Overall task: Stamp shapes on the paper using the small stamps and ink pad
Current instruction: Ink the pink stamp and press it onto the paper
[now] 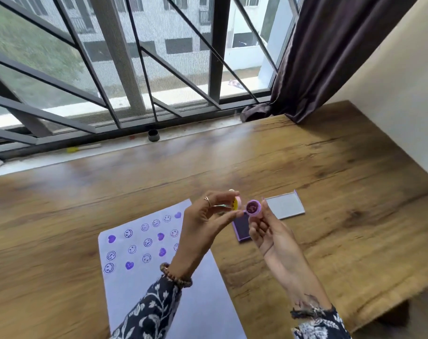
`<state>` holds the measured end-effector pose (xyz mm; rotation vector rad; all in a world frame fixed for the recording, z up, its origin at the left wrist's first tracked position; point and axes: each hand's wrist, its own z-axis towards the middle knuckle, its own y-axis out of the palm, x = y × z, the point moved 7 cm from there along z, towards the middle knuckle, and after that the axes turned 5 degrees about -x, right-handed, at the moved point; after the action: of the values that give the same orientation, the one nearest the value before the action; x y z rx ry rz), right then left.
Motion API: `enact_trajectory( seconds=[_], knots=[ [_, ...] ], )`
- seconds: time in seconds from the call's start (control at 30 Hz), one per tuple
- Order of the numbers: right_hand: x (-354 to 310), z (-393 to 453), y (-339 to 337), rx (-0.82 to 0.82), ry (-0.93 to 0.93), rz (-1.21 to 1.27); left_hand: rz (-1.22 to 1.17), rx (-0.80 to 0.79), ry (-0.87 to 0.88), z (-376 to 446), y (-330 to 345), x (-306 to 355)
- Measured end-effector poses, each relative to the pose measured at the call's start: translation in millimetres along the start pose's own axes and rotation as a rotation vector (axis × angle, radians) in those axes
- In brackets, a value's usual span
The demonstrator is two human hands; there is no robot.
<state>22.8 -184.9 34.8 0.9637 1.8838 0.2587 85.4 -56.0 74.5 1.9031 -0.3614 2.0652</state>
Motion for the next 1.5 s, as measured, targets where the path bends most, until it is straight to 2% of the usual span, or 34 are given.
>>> enact_trajectory(
  seconds=[0.17,0.37,0.53,0.73,0.83,0.9,0.93,1.03,1.13,1.3,1.5],
  knots=[
    [-1,-2,-22,-0.013,0.029,0.003,-0.036,0.003,-0.217,-12,-2,-26],
    [-8,8,-50,0.034,0.001,-0.113,-0.311,-0.083,-0.555,-34,24,-64],
    [-9,14,-60,0.057,0.018,-0.223,-0.301,-0.087,-0.592,-36,36,-79],
    [-25,18,-54,0.273,-0.177,-0.795,-0.084,-0.106,-0.575,-23,33,-90],
    [-31,23,-40,0.308,-0.24,-1.132,0.112,-0.121,-0.556,-15,35,-94],
    [-33,28,-35,0.301,-0.234,-1.227,0.246,-0.191,-0.511,-8,41,-92],
    [-34,31,-33,0.292,-0.226,-1.209,0.28,-0.199,-0.511,-6,42,-93],
    [-34,36,-26,0.269,-0.215,-1.205,0.281,-0.073,-0.579,0,40,-103],
    [-32,43,-28,0.271,-0.19,-1.186,0.34,-0.087,-0.601,3,42,-108],
    [-25,56,-39,0.236,-0.132,-1.023,0.067,-0.088,-0.63,4,47,-112],
    [-17,57,-46,0.126,-0.011,-0.674,-0.037,-0.07,-0.639,18,55,-106]
  ],
)
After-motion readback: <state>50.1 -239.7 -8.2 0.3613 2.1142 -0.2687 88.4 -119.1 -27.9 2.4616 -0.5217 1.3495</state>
